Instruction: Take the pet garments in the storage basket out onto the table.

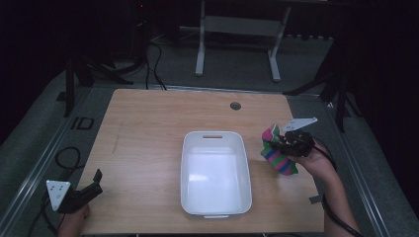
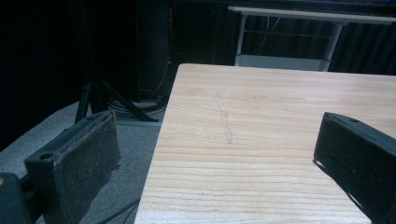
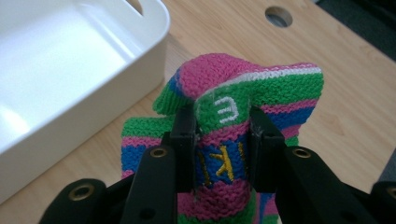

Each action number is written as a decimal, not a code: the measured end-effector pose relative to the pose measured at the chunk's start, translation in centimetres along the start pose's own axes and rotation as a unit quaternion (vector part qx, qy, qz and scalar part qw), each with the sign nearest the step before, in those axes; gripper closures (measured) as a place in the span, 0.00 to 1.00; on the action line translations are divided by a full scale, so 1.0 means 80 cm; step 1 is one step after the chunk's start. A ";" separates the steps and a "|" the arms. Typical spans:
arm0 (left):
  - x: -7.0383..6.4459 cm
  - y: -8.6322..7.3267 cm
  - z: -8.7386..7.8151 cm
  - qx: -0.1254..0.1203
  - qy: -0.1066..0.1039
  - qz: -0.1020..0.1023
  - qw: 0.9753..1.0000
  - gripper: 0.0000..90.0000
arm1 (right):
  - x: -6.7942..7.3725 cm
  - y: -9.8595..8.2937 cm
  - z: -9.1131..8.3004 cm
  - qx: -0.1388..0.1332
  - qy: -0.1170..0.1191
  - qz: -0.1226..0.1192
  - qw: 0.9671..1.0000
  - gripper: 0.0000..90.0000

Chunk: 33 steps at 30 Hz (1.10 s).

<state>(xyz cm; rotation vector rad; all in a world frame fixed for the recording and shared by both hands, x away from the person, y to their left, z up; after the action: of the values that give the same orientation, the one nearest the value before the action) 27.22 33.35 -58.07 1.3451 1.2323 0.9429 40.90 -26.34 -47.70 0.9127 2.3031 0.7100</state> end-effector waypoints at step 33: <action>-0.001 0.000 0.000 0.000 -0.003 0.002 1.000 0.01 | 0.035 -0.047 0.130 0.085 -0.005 0.061 0.994 0.48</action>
<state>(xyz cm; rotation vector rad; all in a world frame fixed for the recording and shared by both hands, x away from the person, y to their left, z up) 27.20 33.31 -58.07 1.3494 1.2258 0.9418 44.43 -23.89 -58.28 1.1411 2.3412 0.5623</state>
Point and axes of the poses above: each handheld gripper's, and its own axes: z roughly forward along the jaws, y roughly out of its top, x roughly to its left, the point moved 7 cm from there along z, roughly forward along the jaws, and after that the axes turned 12 degrees about -y, right-handed, at the moved point
